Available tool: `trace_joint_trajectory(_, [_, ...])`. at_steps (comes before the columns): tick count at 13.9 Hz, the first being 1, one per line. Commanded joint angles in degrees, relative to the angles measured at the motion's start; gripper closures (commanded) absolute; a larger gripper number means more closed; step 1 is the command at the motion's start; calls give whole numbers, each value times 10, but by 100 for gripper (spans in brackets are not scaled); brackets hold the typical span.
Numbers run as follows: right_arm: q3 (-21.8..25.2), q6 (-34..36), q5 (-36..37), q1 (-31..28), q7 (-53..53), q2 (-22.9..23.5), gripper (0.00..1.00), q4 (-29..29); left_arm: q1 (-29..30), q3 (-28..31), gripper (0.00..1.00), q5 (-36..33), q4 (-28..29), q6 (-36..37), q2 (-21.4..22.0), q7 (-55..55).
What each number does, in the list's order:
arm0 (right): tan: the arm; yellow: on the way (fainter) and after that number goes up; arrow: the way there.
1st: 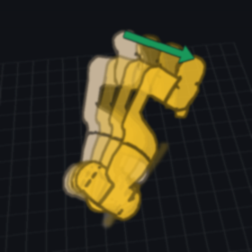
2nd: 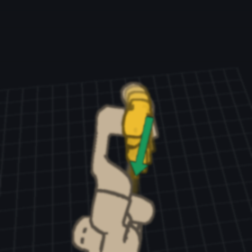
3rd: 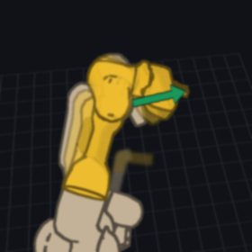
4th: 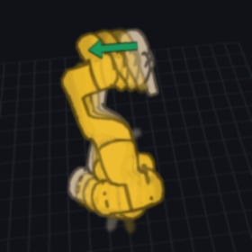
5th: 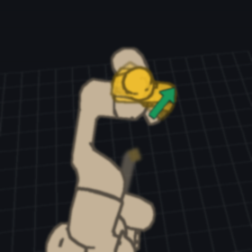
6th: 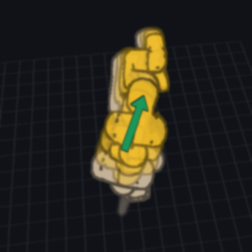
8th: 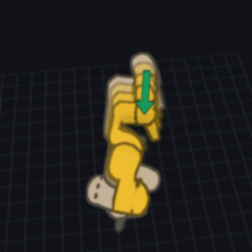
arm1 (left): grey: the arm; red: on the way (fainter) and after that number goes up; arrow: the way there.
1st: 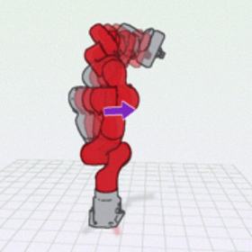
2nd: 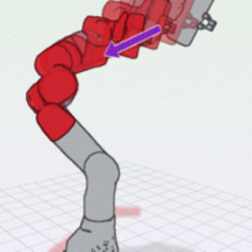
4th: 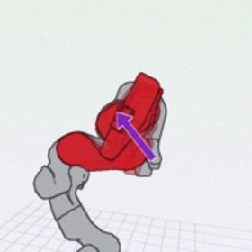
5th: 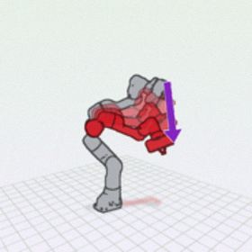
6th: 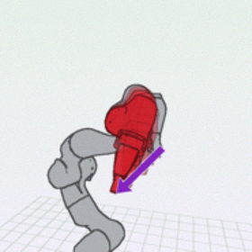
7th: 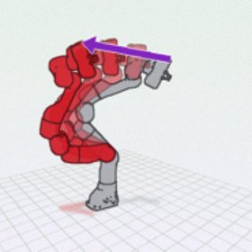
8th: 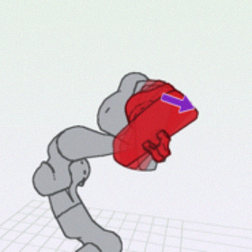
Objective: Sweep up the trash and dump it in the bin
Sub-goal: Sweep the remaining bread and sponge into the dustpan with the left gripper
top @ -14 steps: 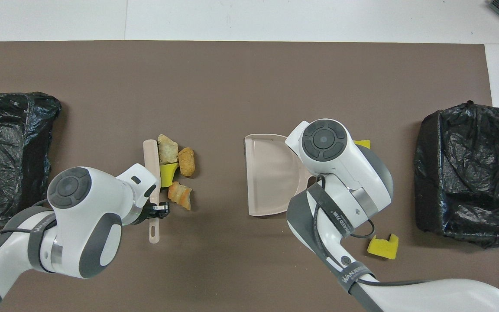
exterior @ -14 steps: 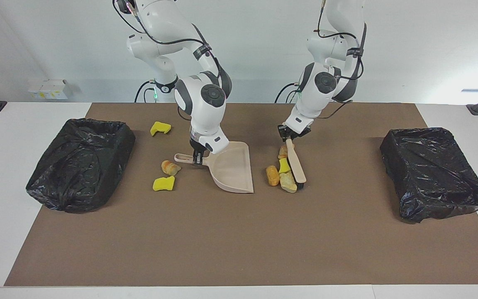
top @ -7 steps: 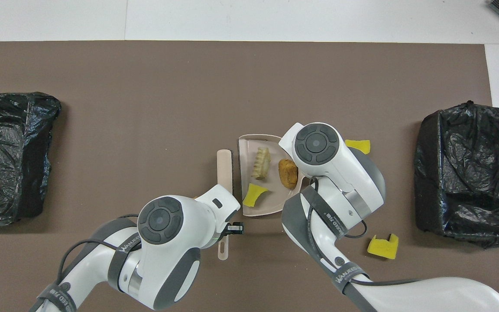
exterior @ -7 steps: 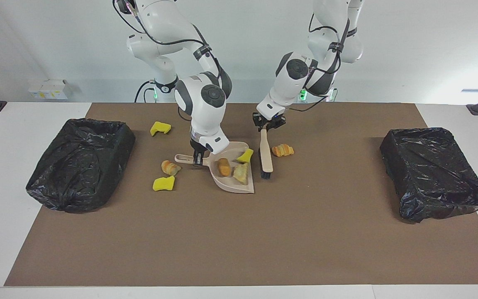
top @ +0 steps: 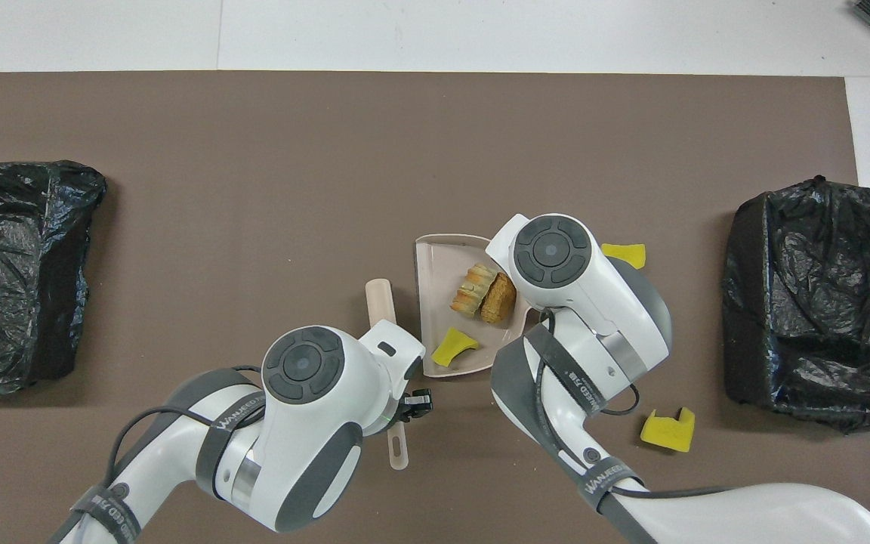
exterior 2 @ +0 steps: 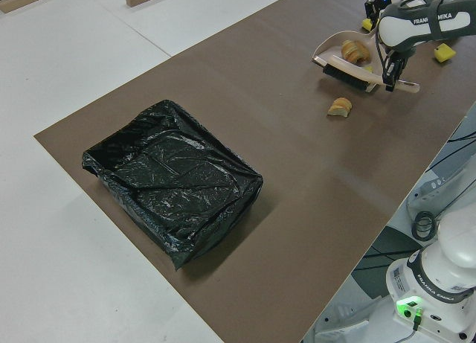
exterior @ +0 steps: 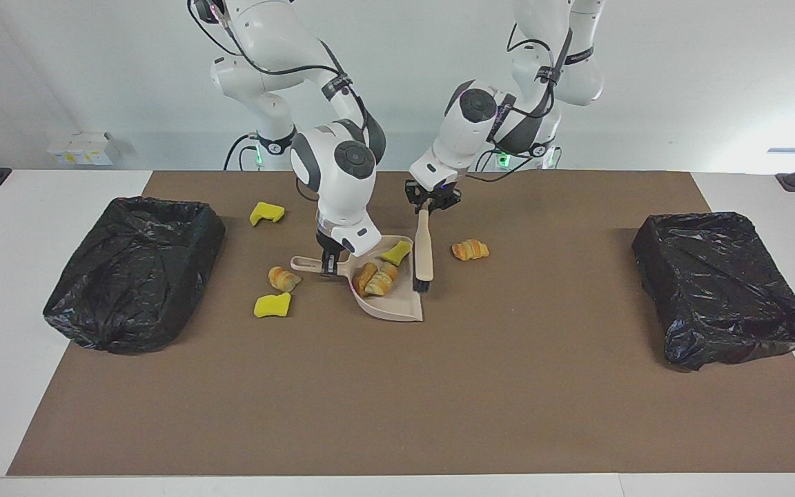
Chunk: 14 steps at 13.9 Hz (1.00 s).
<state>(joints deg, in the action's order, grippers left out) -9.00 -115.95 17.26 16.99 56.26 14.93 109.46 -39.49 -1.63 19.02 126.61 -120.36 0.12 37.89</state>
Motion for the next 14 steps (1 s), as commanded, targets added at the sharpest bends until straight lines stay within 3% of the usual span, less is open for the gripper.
trace_joint_trajectory(1, [-1,-24,8,1,-21,6,100,6,39,1,100,-3,-15,70,41,74])
trace_joint_trajectory(4, [-2,-15,9,2,-19,5,100,5,82,1,100,-19,2,160,98,103])
trace_joint_trajectory(7, [-2,-16,9,2,-19,5,100,6,108,0,100,-20,80,168,147,103])
trace_joint_trajectory(10, [-2,-16,9,2,-19,3,100,10,94,-4,100,-20,149,77,149,66])
trace_joint_trajectory(12, [-2,-21,9,2,-20,2,100,15,82,-4,100,-17,151,45,140,27])
trace_joint_trajectory(14, [-2,-22,9,2,-21,2,100,15,52,-4,100,-12,151,-12,103,-12])
